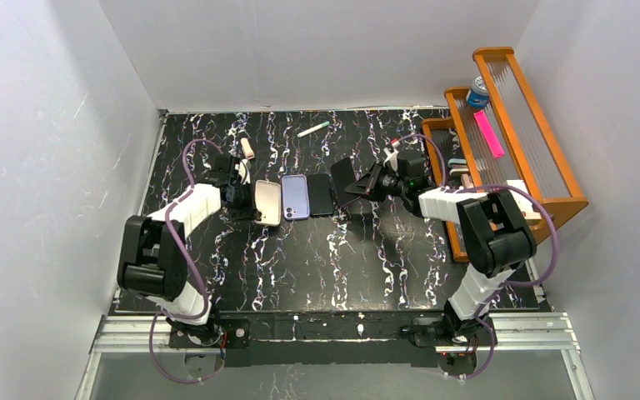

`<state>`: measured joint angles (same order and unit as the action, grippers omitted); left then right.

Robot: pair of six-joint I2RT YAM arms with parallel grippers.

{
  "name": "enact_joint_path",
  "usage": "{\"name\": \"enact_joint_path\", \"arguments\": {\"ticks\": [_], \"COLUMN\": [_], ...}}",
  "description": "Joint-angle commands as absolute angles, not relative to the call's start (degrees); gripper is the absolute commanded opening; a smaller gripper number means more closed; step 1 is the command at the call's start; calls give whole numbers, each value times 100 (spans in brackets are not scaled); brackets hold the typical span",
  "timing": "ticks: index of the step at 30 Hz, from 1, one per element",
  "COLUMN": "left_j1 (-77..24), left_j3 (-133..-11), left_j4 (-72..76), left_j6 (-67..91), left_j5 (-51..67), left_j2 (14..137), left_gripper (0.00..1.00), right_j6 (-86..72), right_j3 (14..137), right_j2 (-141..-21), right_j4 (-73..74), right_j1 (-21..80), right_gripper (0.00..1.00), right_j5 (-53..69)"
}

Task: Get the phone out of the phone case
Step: Place the phone case at the center of the board.

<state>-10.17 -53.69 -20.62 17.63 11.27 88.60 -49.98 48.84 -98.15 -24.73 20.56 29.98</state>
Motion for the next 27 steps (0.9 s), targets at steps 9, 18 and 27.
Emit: {"name": "enact_joint_path", "arguments": {"ticks": [9,18,27], "left_j1": [-980,-980,-984], "left_j3": [-5798,-5497,-5459], "left_j4": [-1772,-1181,-1098], "left_j6": [1487,1884,1824], "left_j5": [1207,1000,1004], "left_j2": [9619,9695,9810], "left_gripper": [0,0,9], "right_j6": [-5058,-5415,-5181], "right_j3": [5021,5106,5051], "right_j2": [-10728,-11330,-11396], "right_j4": [-3350,-3910,-3701], "right_j1": [2017,2043,2074], "right_gripper": [1,8,34], "right_j5": [2905,2976,3013]}}
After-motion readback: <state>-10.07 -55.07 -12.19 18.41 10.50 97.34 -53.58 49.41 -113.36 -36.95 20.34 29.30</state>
